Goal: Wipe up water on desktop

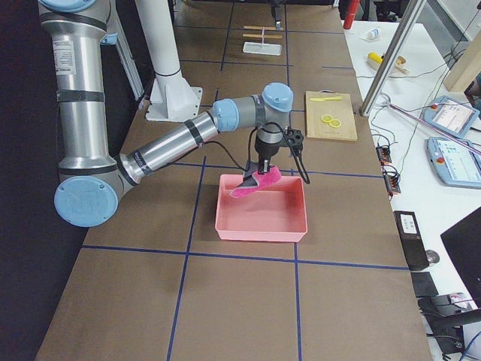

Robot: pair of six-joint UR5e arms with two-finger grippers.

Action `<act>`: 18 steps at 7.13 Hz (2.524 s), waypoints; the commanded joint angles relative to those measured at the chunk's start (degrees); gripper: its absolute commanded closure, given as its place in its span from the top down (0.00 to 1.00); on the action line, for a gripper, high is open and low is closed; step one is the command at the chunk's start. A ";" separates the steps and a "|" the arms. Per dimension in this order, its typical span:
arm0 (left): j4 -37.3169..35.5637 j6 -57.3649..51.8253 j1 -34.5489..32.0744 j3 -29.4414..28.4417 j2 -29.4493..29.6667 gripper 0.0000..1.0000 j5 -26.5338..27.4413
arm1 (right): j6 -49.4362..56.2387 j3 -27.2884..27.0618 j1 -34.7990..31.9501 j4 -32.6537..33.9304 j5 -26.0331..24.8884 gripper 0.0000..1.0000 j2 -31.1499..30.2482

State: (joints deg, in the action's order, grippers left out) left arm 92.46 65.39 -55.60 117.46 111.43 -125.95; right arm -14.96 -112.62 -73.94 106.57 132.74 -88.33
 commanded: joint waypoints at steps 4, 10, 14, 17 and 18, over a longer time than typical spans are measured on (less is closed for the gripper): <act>0.00 -0.35 -0.21 -0.12 -0.60 1.00 0.17 | 0.37 6.81 1.34 -7.43 0.15 1.00 -0.09; -4.37 -64.13 -23.79 -11.14 -17.39 1.00 -0.44 | 20.74 12.85 -15.52 -4.27 -0.37 1.00 -0.18; -13.35 -81.39 -33.78 -26.32 -15.19 1.00 -9.05 | 24.54 14.62 -16.85 -4.36 -0.47 1.00 -0.70; -14.85 -81.04 -33.79 -23.24 -15.81 1.00 -8.53 | 24.45 14.71 -16.85 -4.62 -0.38 1.00 -1.41; -14.94 -80.95 -33.78 -23.24 -15.98 1.00 -8.61 | 24.45 14.71 -16.85 -4.79 -0.29 1.00 -2.11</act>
State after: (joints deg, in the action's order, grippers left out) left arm 77.80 -15.64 -89.41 94.06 95.53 -134.55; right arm 9.49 -97.94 -90.79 101.94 132.38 -89.82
